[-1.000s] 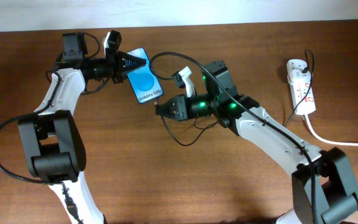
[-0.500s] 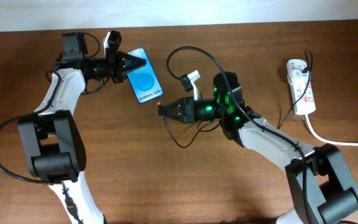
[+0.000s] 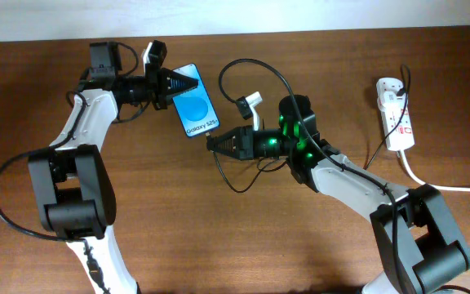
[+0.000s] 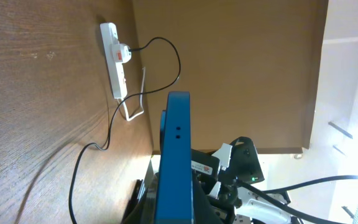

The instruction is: Plug charger to phone and switch on socket

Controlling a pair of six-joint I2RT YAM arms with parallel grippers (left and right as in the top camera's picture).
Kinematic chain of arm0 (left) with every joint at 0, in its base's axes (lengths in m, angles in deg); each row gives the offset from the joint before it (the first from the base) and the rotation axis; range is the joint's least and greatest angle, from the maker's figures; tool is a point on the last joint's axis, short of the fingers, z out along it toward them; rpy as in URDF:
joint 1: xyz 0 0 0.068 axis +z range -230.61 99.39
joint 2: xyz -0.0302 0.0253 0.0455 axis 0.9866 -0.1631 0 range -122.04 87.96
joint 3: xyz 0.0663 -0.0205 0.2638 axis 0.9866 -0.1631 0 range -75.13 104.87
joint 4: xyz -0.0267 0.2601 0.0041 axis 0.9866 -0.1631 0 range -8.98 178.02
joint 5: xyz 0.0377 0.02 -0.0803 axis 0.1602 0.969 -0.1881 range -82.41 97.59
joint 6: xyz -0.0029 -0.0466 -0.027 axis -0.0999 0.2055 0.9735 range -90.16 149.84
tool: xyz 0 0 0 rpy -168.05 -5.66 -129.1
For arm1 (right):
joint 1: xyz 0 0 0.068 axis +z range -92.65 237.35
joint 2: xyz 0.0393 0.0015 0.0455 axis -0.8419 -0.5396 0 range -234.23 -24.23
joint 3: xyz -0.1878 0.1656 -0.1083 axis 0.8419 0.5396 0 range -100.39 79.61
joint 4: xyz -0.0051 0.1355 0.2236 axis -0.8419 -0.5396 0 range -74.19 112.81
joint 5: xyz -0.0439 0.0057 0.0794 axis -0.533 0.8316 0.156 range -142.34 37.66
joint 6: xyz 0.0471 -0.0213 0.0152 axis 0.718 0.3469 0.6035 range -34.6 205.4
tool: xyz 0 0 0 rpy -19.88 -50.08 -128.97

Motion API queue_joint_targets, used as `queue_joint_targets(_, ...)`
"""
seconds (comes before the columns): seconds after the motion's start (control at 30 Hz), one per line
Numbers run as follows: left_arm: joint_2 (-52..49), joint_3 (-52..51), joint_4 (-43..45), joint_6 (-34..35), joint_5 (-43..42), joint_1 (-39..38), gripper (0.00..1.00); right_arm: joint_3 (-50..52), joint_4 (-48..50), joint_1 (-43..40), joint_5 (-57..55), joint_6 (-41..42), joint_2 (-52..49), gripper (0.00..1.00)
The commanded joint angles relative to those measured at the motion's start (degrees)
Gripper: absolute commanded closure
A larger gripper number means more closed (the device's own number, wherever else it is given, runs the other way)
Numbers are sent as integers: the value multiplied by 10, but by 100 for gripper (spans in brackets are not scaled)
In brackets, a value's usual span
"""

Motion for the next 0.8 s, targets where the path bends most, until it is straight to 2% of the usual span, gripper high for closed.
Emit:
queue_joint_targets(0.0, 4, -2, 2, 5, -25, 2, 100, 4, 4, 5, -7, 2, -6, 96)
queue_joint_targets(0.77, 4, -2, 1, 5, -25, -16, 100, 4, 2, 5, -36, 2, -7, 96)
